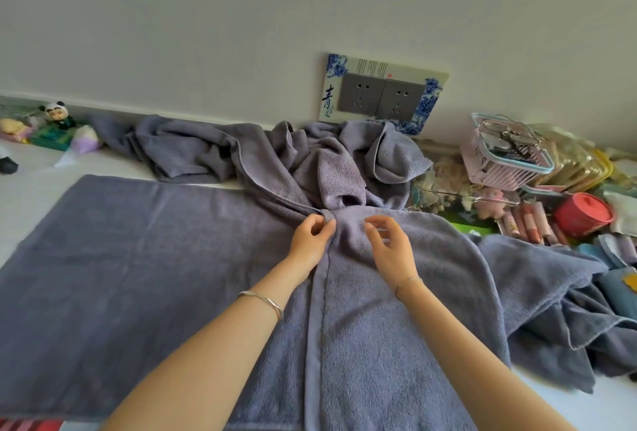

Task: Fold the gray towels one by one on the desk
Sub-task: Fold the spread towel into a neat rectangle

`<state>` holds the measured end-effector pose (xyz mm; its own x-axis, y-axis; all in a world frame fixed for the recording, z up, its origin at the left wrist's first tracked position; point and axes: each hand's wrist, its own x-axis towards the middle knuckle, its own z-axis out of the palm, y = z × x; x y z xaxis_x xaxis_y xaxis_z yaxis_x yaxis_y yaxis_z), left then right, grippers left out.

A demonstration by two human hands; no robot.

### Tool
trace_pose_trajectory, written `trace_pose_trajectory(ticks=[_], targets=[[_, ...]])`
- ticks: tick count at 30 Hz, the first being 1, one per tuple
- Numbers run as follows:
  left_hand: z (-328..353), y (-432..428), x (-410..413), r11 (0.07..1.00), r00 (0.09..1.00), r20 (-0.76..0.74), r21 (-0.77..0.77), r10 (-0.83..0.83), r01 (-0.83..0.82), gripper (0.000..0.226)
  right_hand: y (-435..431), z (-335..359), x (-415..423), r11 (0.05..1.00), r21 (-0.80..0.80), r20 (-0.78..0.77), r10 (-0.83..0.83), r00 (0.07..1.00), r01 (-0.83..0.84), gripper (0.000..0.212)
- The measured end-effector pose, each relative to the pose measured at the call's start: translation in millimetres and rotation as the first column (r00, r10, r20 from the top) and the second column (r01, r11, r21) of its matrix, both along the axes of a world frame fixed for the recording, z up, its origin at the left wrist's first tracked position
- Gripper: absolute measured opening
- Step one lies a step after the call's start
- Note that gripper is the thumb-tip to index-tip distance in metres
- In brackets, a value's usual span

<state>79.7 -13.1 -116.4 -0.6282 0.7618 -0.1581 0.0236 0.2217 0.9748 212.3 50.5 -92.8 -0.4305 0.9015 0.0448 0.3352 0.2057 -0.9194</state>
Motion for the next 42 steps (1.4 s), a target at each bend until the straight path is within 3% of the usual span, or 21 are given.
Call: trace_pose_trajectory(ticks=[3, 7, 9, 13, 16, 18, 20, 22, 25, 27, 30, 33, 38, 42], targets=[[28.1, -7.9, 4.7, 0.979, 0.993, -0.118, 0.202, 0.014, 0.010, 0.018, -2.5, 3.1, -3.0, 0.981, 0.195, -0.006, -0.002, 1.000, 0.004, 0.011], [83.6, -30.3, -20.3, 0.945, 0.975, -0.223, 0.314, -0.019, 0.090, 0.023, -17.9, 21.4, -28.5, 0.900, 0.432, 0.010, 0.066, 0.998, -0.064, 0.039], [103.0, -48.5, -49.6, 0.945, 0.981, -0.194, 0.316, -0.022, 0.083, 0.021, -33.5, 33.2, -54.9, 0.879, 0.463, 0.030, 0.115, 0.993, -0.115, 0.045], [118.7, -87.1, -137.8, 0.944, 0.991, -0.051, 0.314, 0.124, -0.102, 0.022, -72.2, 48.3, -119.3, 0.869, 0.460, 0.088, 0.161, 0.983, -0.183, 0.049], [100.6, -120.7, -211.0, 0.966, 0.973, -0.086, 0.160, 0.217, -0.201, 0.017, -104.3, 36.5, -167.2, 0.900, 0.351, 0.195, 0.198, 0.961, -0.257, 0.046], [67.3, -147.2, -249.0, 0.973, 0.981, -0.083, -0.140, 0.173, -0.183, 0.020, -123.5, 13.7, -195.7, 0.902, 0.255, 0.366, 0.243, 0.898, -0.348, 0.047], [32.8, -177.6, -270.0, 0.931, 0.991, 0.106, -0.362, 0.086, -0.042, 0.036, -140.4, -10.4, -218.6, 0.891, 0.164, 0.540, 0.278, 0.794, -0.423, 0.050], [9.7, -205.9, -279.9, 0.926, 0.978, 0.199, -0.377, 0.061, 0.019, 0.040, -154.6, -29.5, -234.8, 0.885, 0.106, 0.636, 0.291, 0.715, -0.454, 0.051], [-3.4, -231.7, -277.8, 0.946, 0.968, 0.248, -0.308, -0.023, 0.101, 0.032, -166.4, -45.3, -239.9, 0.893, 0.086, 0.692, 0.265, 0.671, -0.441, 0.051], [-10.5, -243.9, -274.5, 0.929, 0.957, 0.250, -0.296, -0.149, 0.222, 0.029, -175.5, -49.7, -241.2, 0.901, 0.109, 0.681, 0.240, 0.692, -0.419, 0.051], [-21.7, -253.0, -259.1, 0.912, 0.951, 0.217, -0.298, -0.222, 0.281, 0.043, -187.4, -47.2, -233.1, 0.930, 0.175, 0.528, 0.190, 0.828, -0.325, 0.047], [-22.5, -259.9, -240.7, 0.908, 0.927, 0.240, -0.237, -0.289, 0.345, 0.026, -213.4, -45.2, -219.9, 0.960, 0.164, 0.382, 0.150, 0.912, -0.226, 0.043], [-5.9, -251.5, -228.3, 0.942, 0.867, 0.422, -0.077, -0.266, 0.327, 0.029, -230.9, -42.4, -198.7, 0.973, 0.102, 0.266, 0.175, 0.948, -0.208, 0.040], [6.9, -252.4, -221.0, 0.955, 0.866, 0.432, -0.032, -0.252, 0.294, 0.048, -243.9, -37.2, -188.6, 0.950, 0.109, 0.236, 0.263, 0.935, -0.294, 0.050]])
